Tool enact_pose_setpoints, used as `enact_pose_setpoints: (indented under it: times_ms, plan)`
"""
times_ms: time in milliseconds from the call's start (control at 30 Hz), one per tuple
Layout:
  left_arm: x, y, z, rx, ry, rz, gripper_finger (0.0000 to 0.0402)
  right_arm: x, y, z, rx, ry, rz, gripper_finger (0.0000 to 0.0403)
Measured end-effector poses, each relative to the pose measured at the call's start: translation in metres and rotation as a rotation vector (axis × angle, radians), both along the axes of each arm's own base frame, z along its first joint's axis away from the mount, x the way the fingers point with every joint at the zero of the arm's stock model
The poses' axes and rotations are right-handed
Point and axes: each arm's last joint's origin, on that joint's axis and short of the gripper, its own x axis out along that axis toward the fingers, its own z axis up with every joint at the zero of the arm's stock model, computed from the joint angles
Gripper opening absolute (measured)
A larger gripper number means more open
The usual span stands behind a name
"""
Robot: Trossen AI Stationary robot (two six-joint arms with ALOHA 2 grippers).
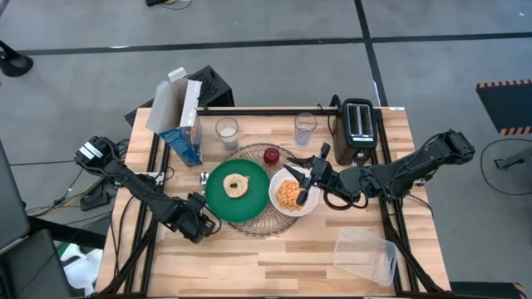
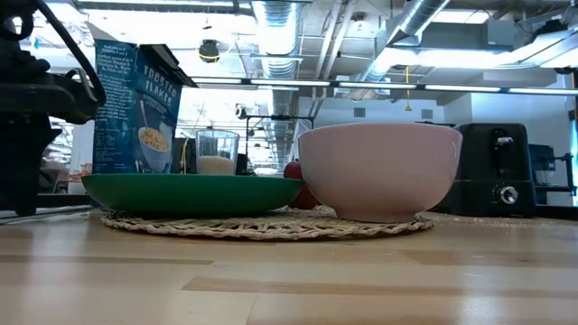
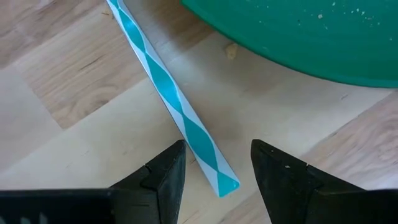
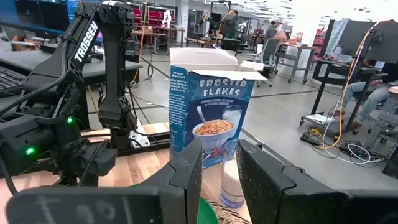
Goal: Arrange a breakfast setting
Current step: Put the blue patterned spoon to the right of the white bowl
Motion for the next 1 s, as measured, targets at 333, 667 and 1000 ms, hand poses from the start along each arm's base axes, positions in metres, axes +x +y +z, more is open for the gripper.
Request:
enact_pose_setpoints:
  times_ms: [333,667,1000]
  plan:
    - [0.001,0.011,-0.006,0.103,0.030,0.094,0.0169,0.000,0.000,0.000,0.000,0.000,0.000,0.0127]
    - [0.008,0.017,-0.010,0.114,0.059,0.060,0.0132,0.000,0.000,-0.001,-0.003,0.010,0.000,0.0127]
    - [-0.002,0.021,-0.010,0.196,0.114,0.114,0.0019,0.000,0.000,-0.001,-0.003,0.011,0.000,0.0127]
